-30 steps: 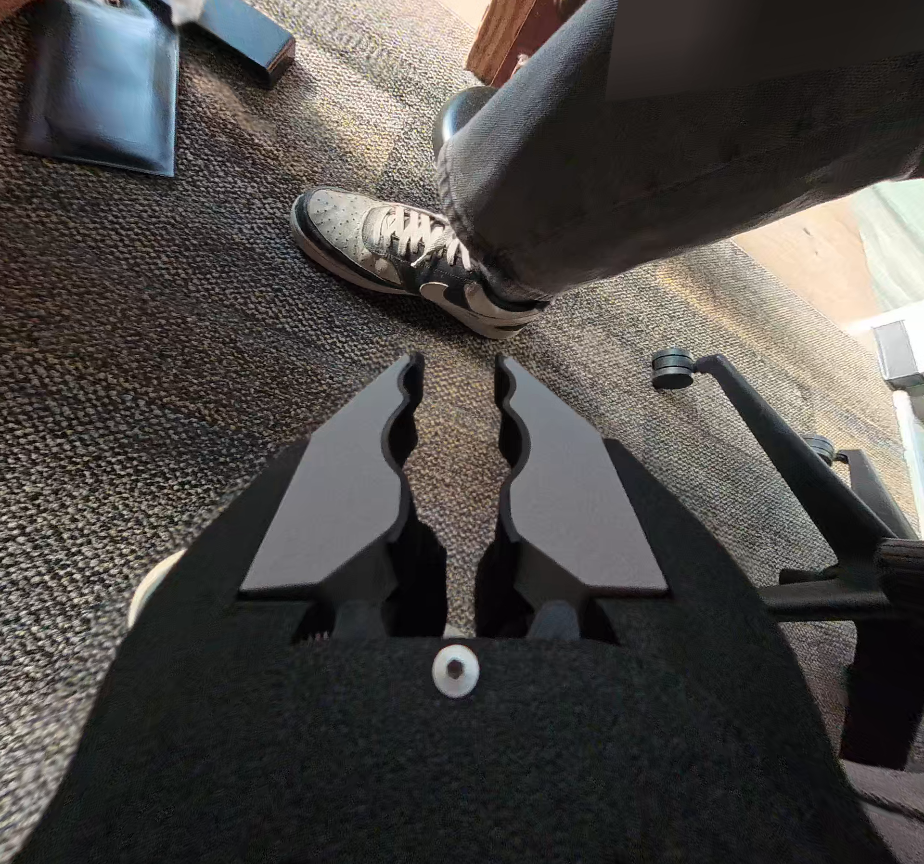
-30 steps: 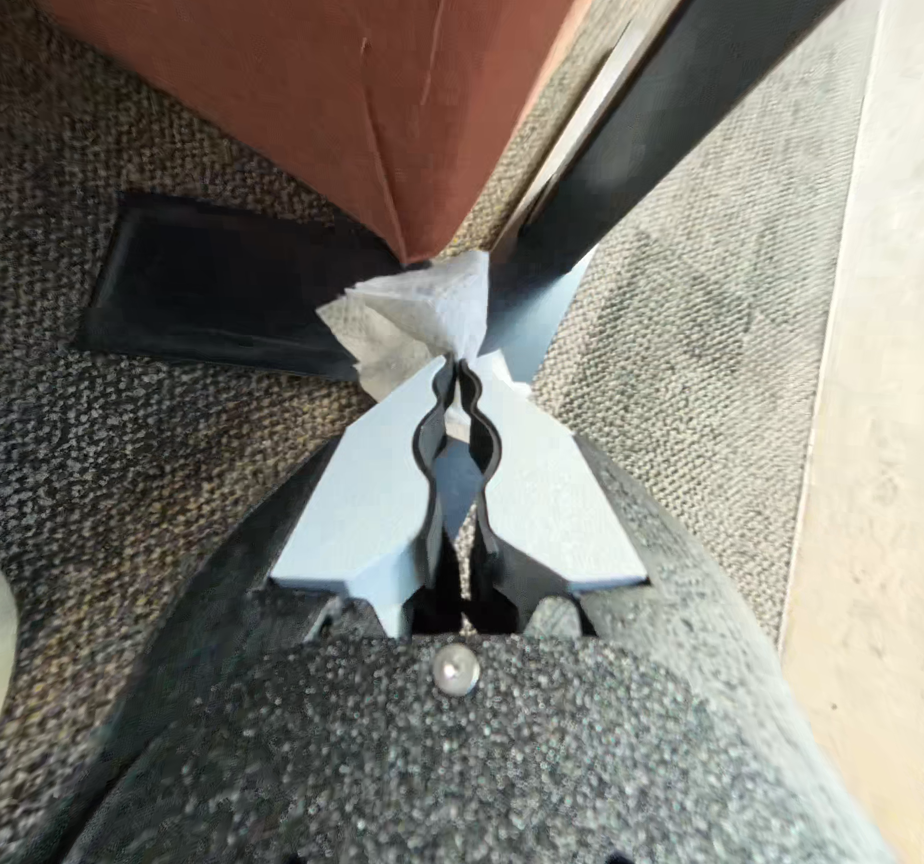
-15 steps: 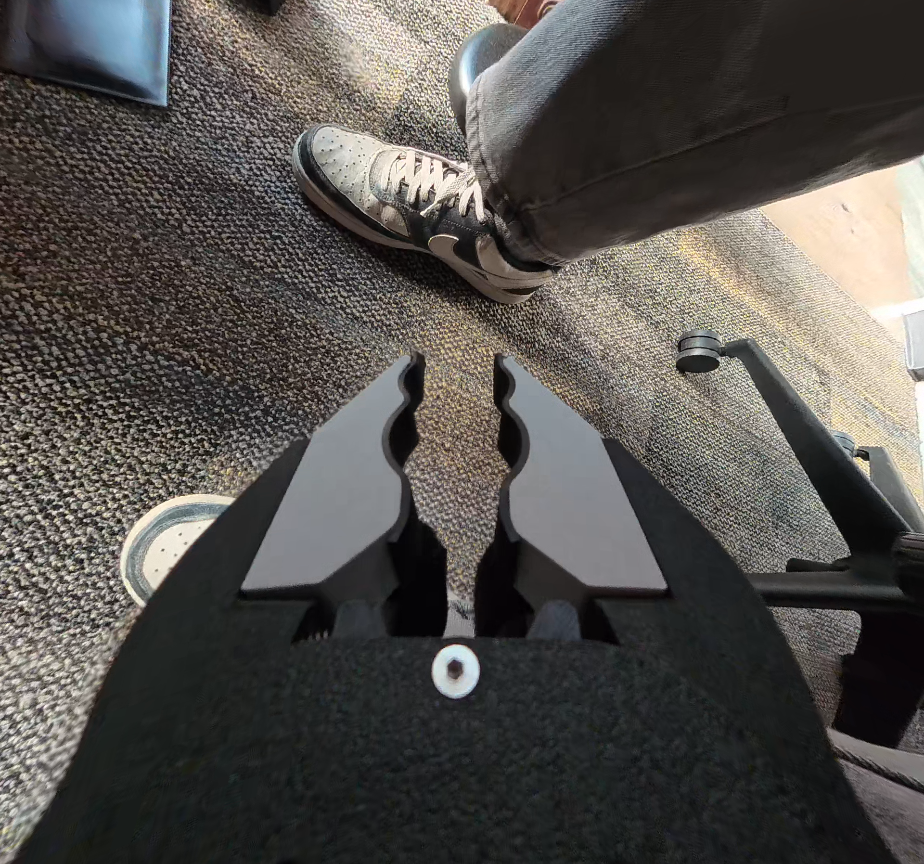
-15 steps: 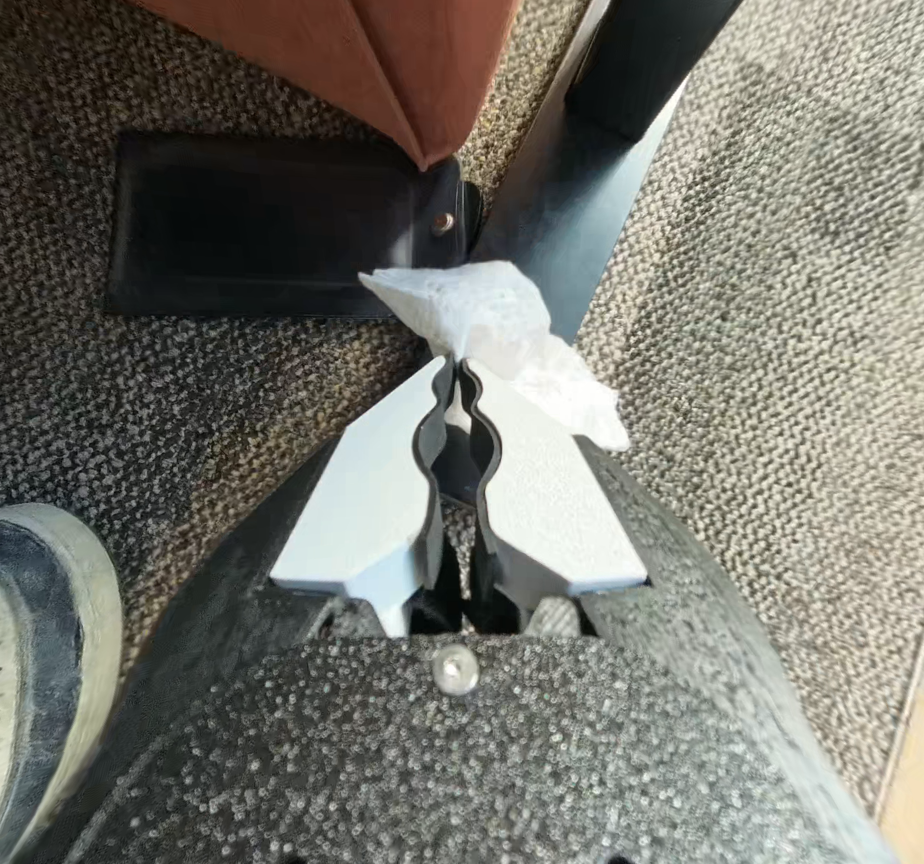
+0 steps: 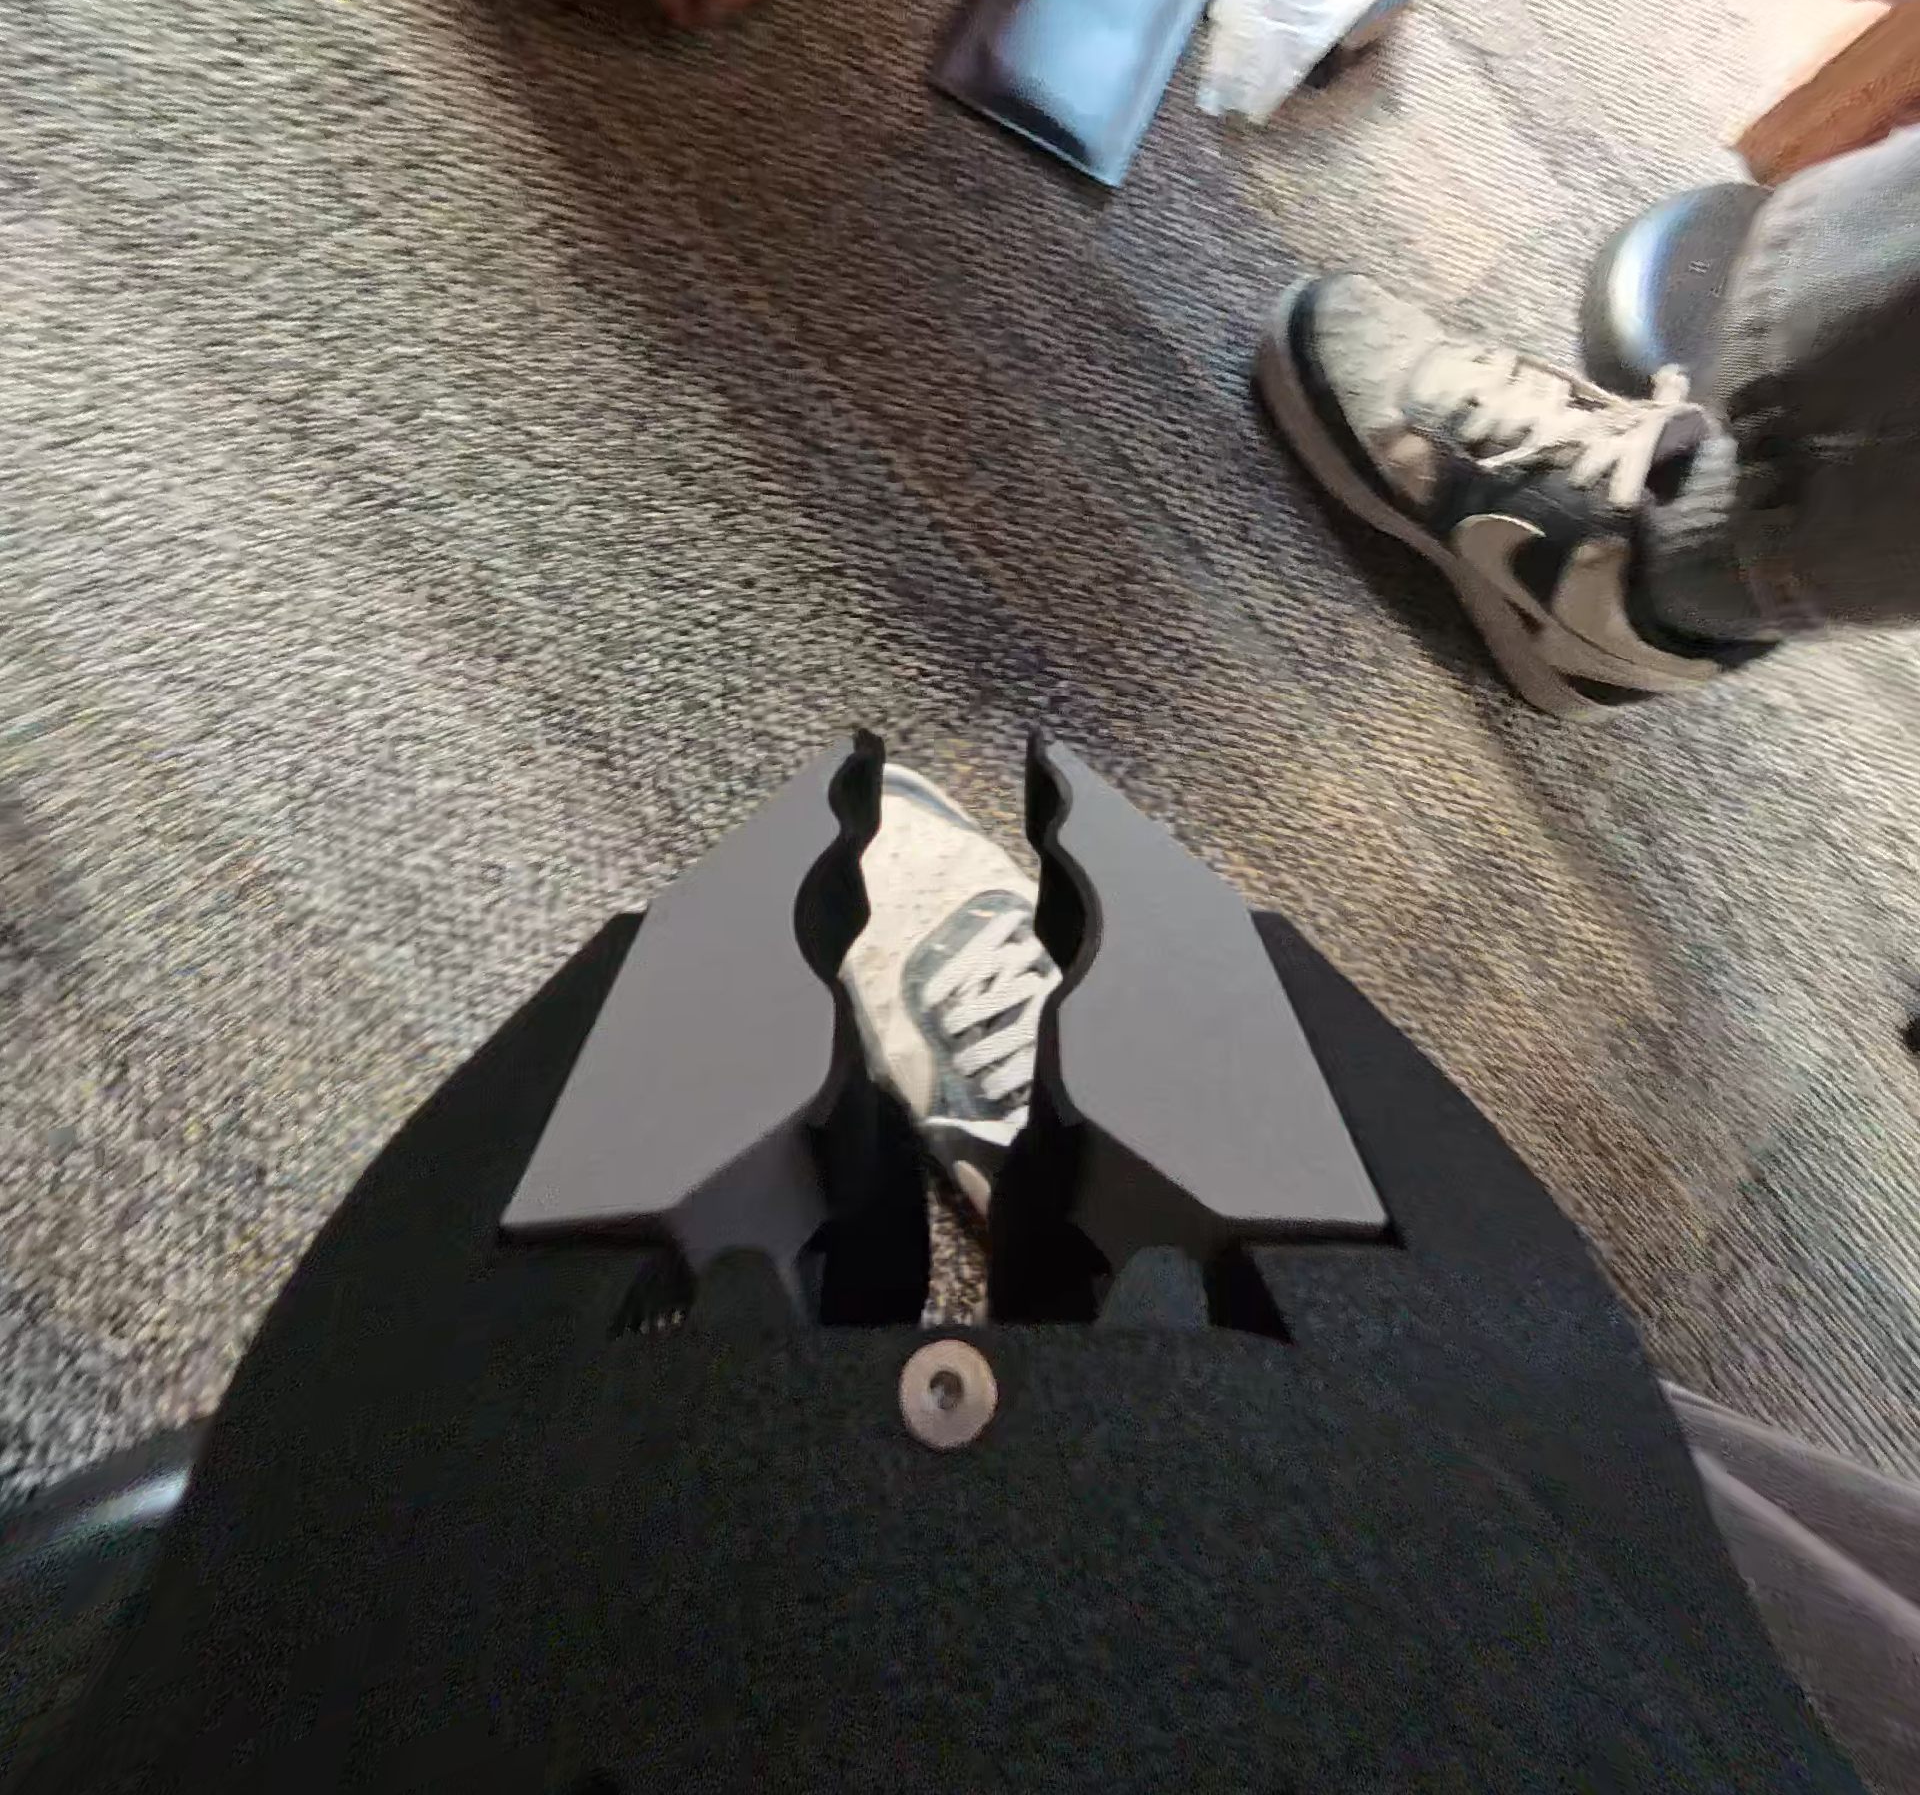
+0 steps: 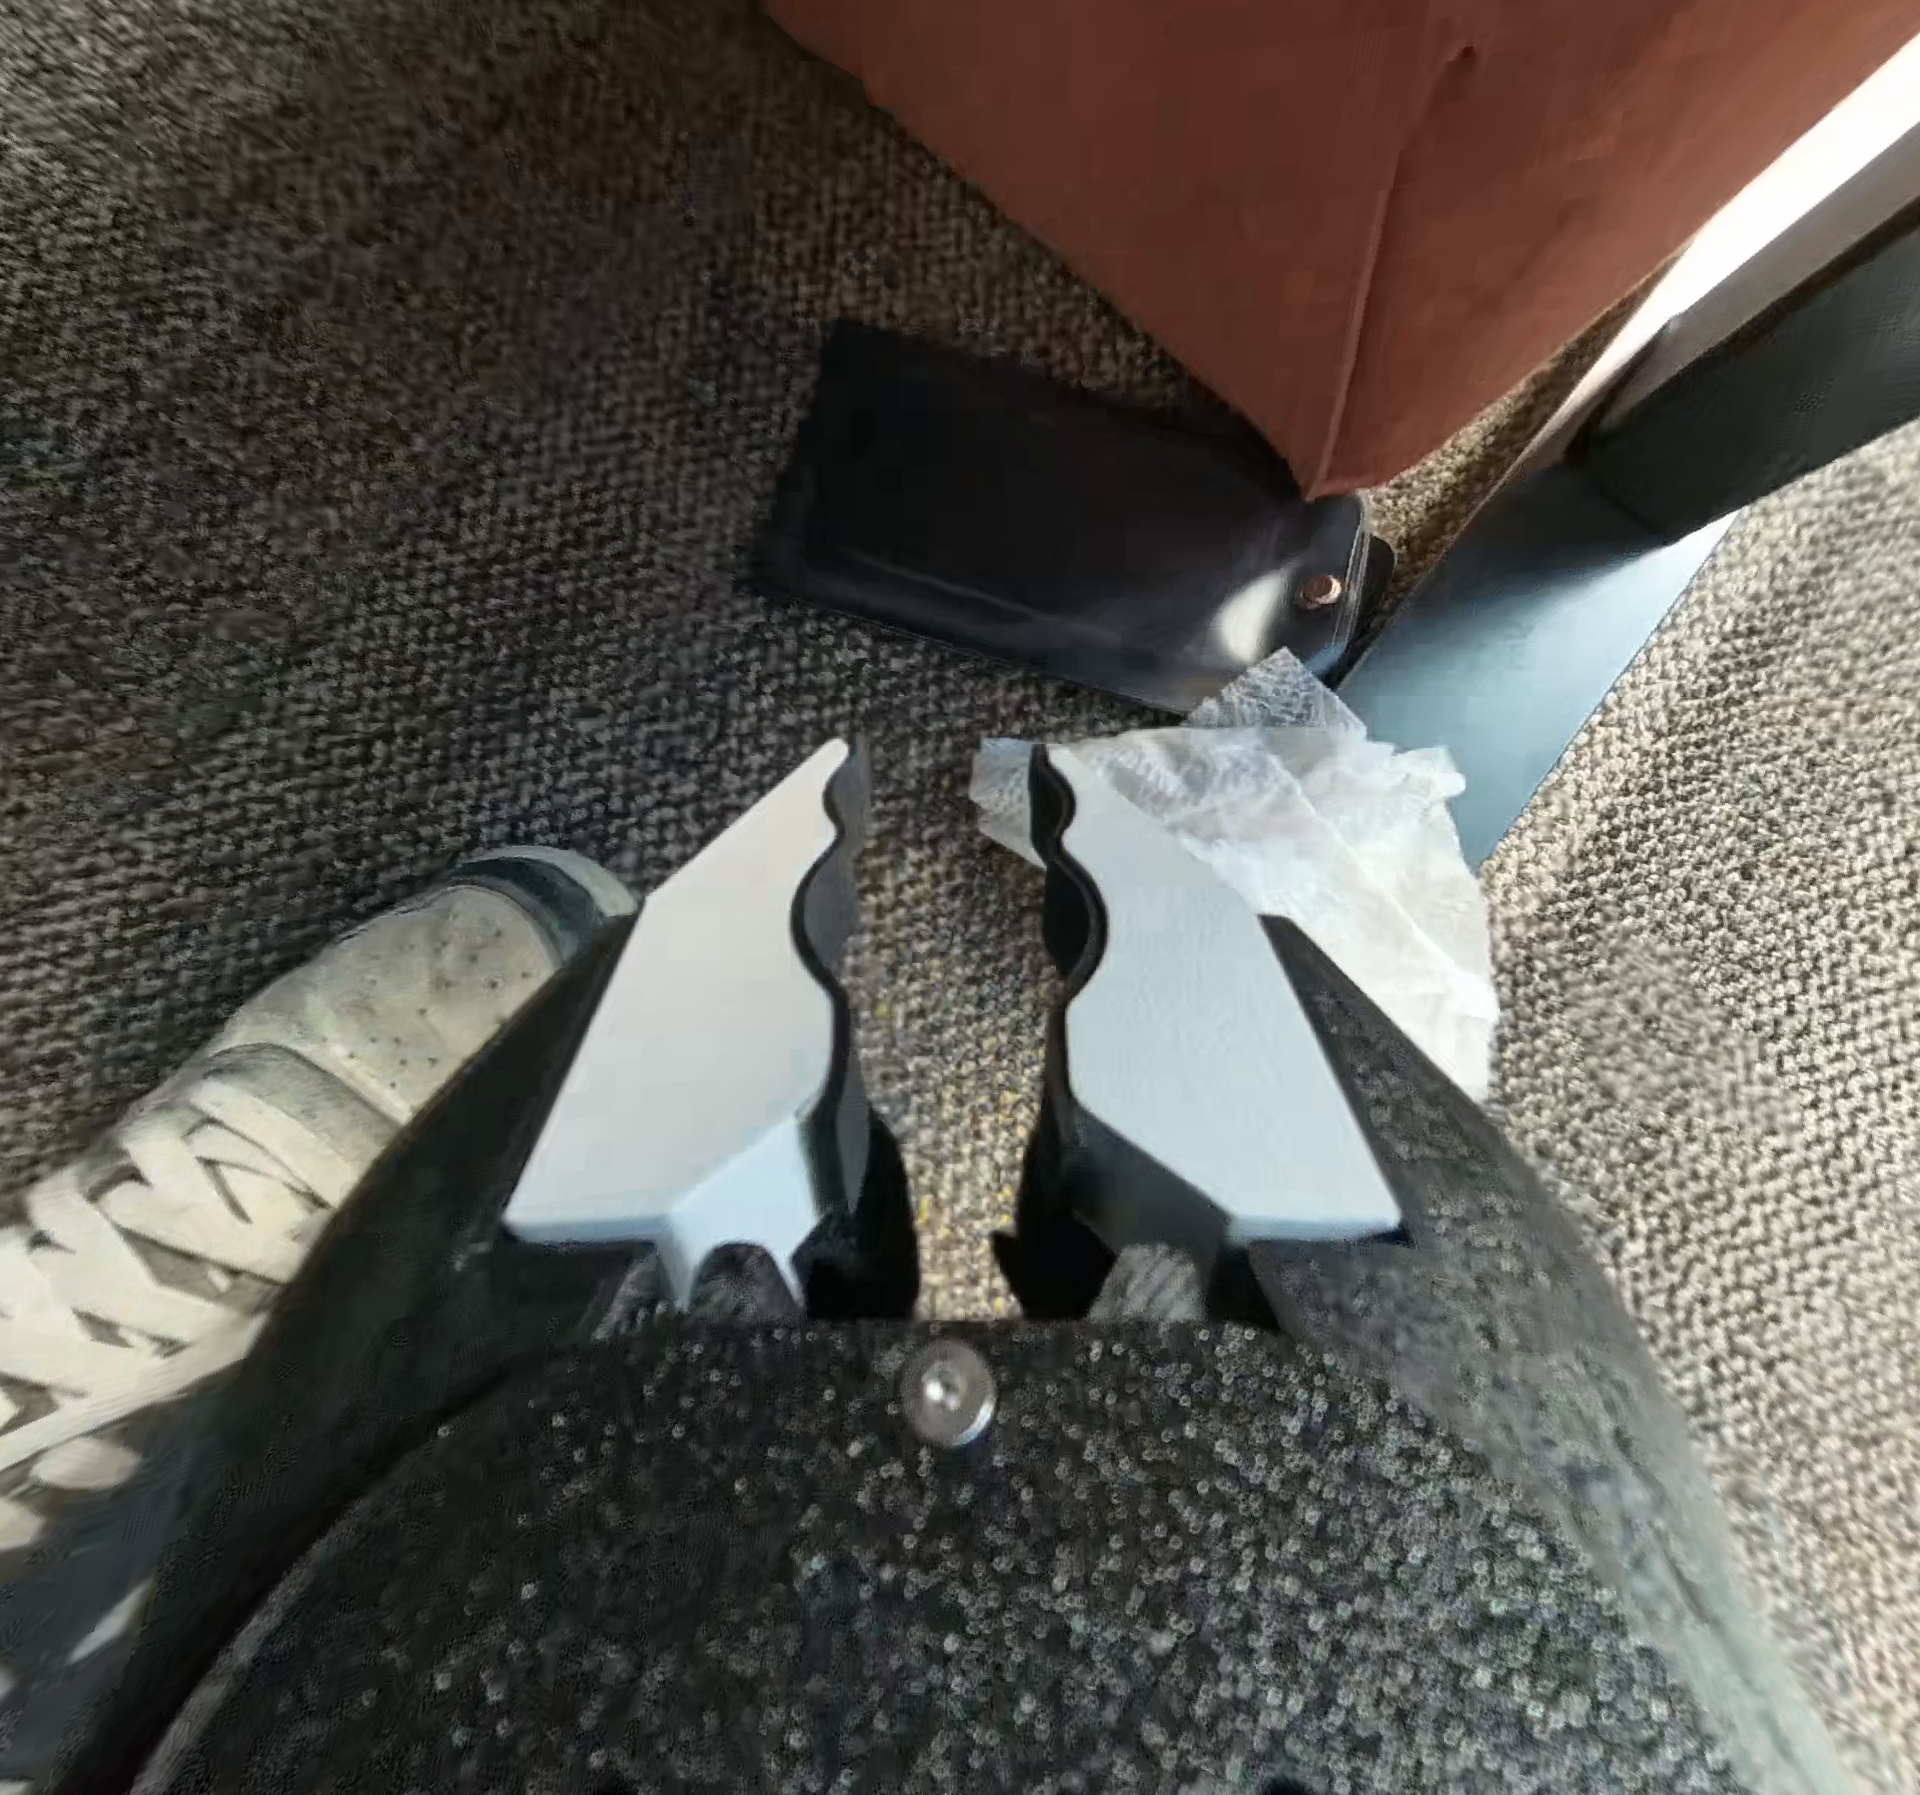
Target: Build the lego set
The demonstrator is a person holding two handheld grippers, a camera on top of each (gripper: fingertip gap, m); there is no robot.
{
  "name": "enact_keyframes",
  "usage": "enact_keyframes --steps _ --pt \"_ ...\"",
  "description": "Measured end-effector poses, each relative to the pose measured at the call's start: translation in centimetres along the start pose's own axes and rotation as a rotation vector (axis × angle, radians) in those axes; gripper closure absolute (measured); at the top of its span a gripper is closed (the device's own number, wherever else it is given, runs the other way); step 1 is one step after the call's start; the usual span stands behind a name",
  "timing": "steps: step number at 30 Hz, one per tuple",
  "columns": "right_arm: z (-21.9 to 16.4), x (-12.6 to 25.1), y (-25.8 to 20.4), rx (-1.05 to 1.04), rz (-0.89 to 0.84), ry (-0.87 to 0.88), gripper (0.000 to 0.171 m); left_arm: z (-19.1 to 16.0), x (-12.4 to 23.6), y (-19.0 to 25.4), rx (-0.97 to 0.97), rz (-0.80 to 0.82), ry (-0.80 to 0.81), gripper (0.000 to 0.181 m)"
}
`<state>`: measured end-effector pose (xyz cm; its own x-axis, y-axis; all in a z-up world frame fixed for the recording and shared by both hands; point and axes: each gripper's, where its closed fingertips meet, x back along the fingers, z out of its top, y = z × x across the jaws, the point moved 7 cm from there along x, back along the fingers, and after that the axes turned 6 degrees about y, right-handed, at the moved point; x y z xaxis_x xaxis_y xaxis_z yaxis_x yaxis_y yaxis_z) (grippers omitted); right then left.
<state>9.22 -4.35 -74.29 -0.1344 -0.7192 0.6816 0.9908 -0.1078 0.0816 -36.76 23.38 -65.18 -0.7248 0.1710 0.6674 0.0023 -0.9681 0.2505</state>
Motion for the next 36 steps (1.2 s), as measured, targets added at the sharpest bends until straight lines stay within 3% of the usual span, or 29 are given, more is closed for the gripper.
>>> enact_keyframes --steps 1,7,11,14,18,30,36 --pt "0.5 0.9 -1.5 -0.025 0.033 0.043 0.143 -0.7 0.4 -1.1 0.015 0.06 0.02 0.156" --pt "1.2 2.8 -10.8 -0.243 0.253 0.138 0.148 -5.7 1.6 -7.0 0.131 0.383 0.127 0.16" --pt "2.1 2.3 -14.8 -0.241 0.324 0.126 0.148 -10.7 -0.7 -9.2 0.347 0.551 0.223 0.161" --pt "3.5 1.3 -16.3 -0.25 0.363 0.121 0.148 -12.8 -3.2 -8.2 0.426 0.551 0.227 0.161" --pt "5.5 0.0 -17.1 -0.229 0.38 0.123 0.148 -12.3 -4.8 -6.6 0.351 0.506 0.229 0.161" --pt "7.0 -1.7 -21.7 -0.191 0.43 0.067 0.15 -13.0 -4.5 -7.6 0.438 0.489 0.271 0.161" --pt "8.8 -1.6 -21.7 -0.161 0.401 0.094 0.151 -12.4 -4.4 -7.5 0.447 0.488 0.31 0.161"
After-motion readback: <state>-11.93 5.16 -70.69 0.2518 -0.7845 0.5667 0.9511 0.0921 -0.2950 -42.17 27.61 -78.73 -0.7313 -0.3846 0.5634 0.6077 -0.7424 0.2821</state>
